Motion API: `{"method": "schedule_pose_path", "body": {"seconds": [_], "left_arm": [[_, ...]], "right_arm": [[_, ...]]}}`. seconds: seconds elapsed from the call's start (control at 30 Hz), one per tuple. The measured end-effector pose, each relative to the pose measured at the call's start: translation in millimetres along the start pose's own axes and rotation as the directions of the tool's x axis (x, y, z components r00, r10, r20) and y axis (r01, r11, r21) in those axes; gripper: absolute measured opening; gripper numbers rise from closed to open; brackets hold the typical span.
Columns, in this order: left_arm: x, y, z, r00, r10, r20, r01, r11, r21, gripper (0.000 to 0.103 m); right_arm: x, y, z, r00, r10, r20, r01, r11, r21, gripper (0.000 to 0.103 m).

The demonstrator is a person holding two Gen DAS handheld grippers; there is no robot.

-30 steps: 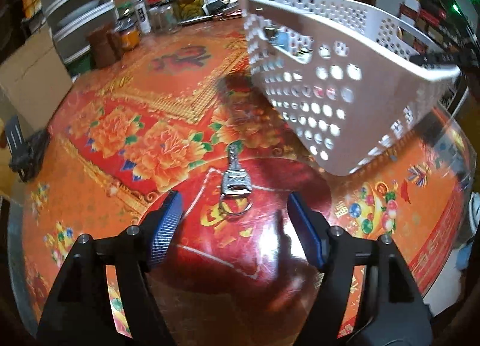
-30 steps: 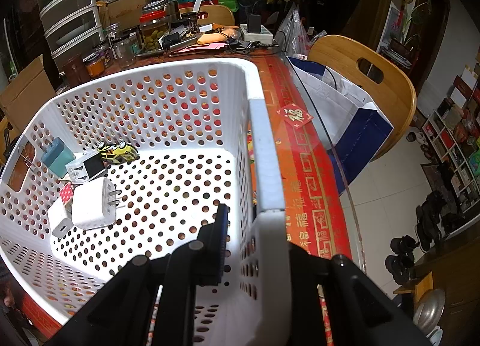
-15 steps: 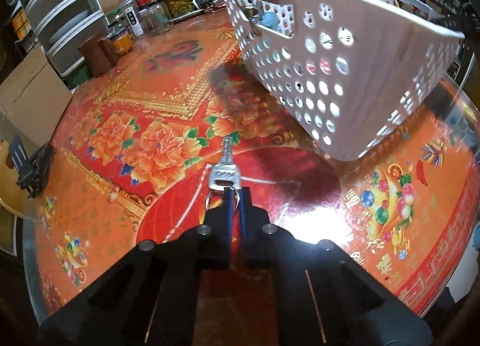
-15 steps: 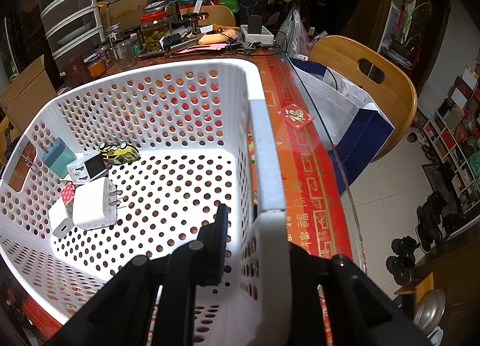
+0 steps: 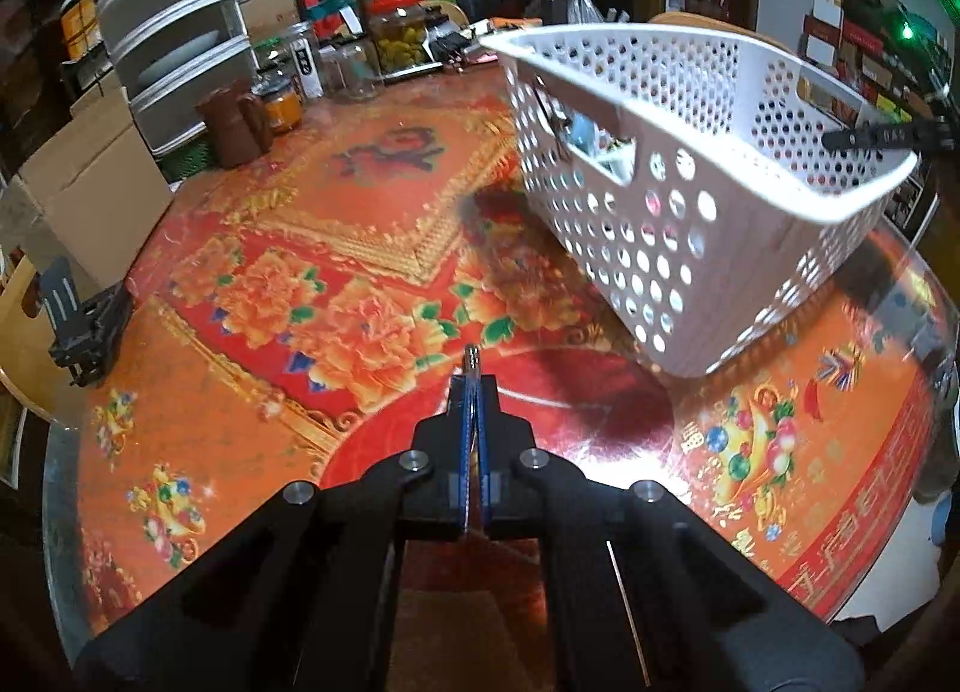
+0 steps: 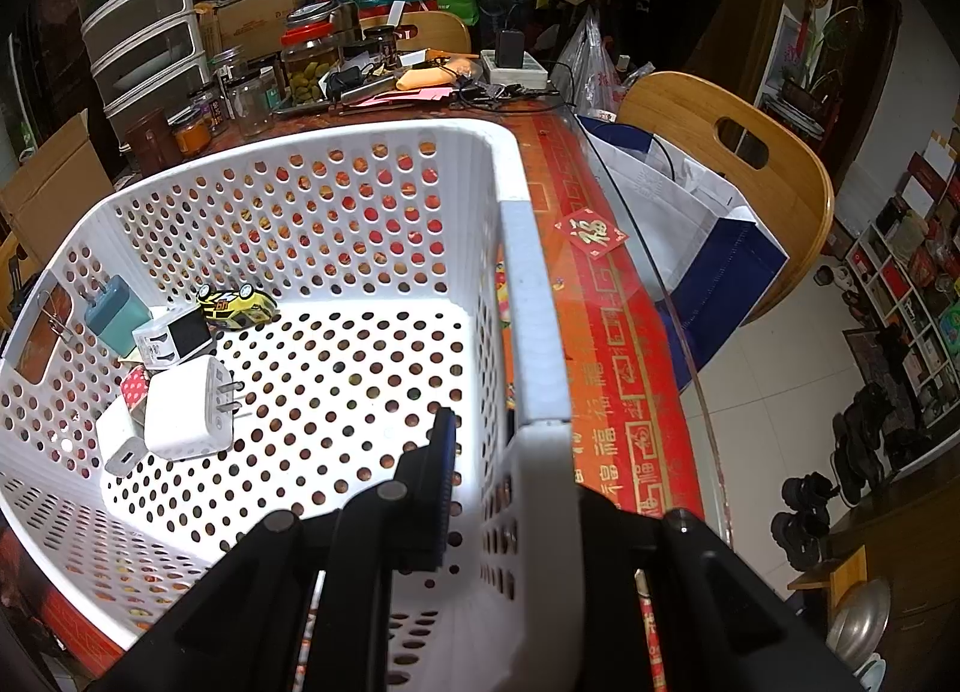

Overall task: Organize rigid objects
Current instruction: 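Lift the key into the basket and release it with the left tool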

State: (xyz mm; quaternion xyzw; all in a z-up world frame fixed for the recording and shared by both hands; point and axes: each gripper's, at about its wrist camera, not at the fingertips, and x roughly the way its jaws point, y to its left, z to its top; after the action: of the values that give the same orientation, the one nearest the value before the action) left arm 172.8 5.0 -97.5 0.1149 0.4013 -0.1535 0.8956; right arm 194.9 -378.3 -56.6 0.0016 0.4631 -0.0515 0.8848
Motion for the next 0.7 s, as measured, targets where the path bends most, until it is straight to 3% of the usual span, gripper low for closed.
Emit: {"method": "schedule_pose_path", "body": {"seconds": [0.47, 0.7], "left_arm": [[-40.5, 17.1, 26.8, 0.995, 0.008, 0.096, -0.002, 0.998, -0.063, 0.002], [-75.9, 22.3, 57.6, 0.985, 0.039, 0.171, -0.026, 0.997, -0.074, 0.002]], "right_arm": [[0.0, 0.2, 0.1, 1.0, 0.0, 0.0, 0.0, 1.0, -0.001, 0.015], [0.5, -0.4, -1.1, 1.0, 0.004, 0.002, -0.004, 1.0, -0.002, 0.015]]}}
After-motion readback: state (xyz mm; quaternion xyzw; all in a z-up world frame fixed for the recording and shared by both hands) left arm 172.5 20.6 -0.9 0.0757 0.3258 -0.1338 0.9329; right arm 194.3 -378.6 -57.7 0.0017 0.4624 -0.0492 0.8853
